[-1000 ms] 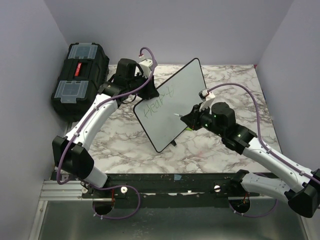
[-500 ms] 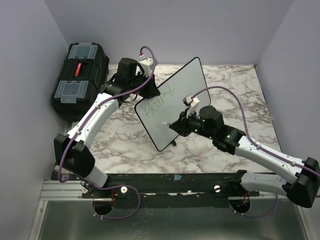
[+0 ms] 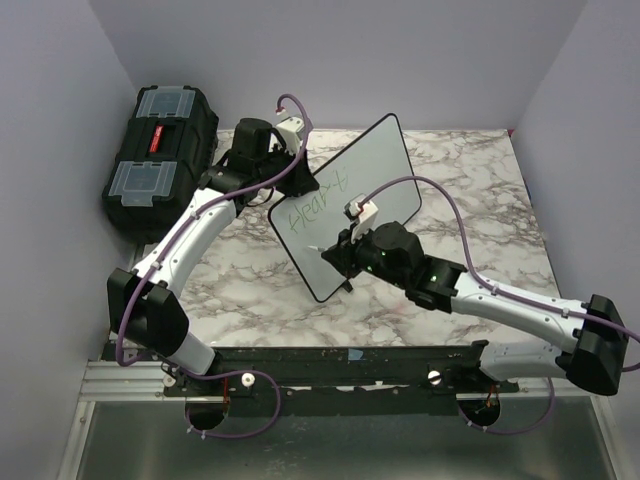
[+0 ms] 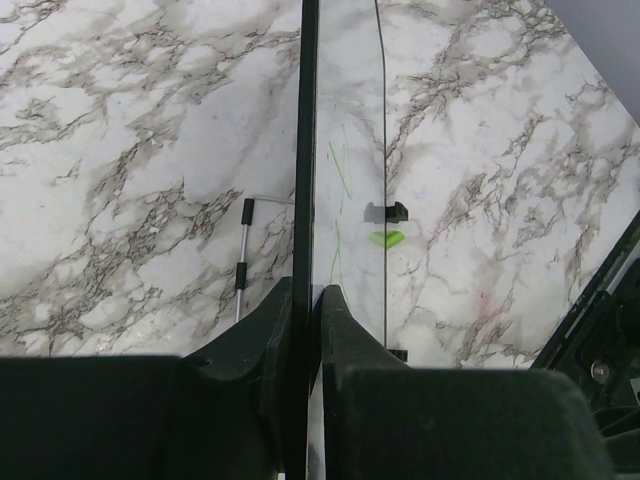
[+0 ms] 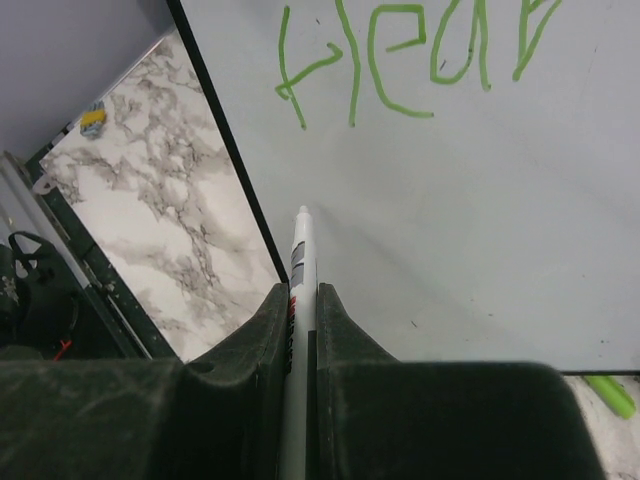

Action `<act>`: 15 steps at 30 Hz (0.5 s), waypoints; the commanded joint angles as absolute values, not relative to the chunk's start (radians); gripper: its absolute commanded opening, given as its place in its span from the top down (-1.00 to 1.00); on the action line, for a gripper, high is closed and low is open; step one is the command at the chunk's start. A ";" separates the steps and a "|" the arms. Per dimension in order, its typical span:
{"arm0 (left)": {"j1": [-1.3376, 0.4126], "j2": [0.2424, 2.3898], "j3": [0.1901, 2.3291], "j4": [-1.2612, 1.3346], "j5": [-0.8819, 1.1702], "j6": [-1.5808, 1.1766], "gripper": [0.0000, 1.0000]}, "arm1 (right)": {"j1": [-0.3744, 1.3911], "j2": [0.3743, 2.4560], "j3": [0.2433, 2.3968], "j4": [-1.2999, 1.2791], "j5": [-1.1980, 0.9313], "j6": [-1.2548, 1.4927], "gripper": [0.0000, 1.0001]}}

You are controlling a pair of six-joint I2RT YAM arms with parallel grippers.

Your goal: Write a sentence on the whiteboard

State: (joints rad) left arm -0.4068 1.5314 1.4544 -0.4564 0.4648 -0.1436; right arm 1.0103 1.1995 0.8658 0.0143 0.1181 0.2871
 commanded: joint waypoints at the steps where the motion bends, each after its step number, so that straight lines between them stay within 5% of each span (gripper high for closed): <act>1: -0.411 1.555 1.403 -0.518 0.374 -0.051 1.00 | 1.029 1.239 0.922 0.078 0.175 0.279 0.99; 15: -0.405 1.549 1.396 -0.515 0.378 -0.048 1.00 | 1.068 1.349 0.980 0.103 0.249 0.259 0.99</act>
State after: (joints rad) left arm -0.4034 1.5303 1.4445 -0.4404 0.4652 -0.1440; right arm 1.0595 1.3281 0.9474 0.0727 0.1905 0.2680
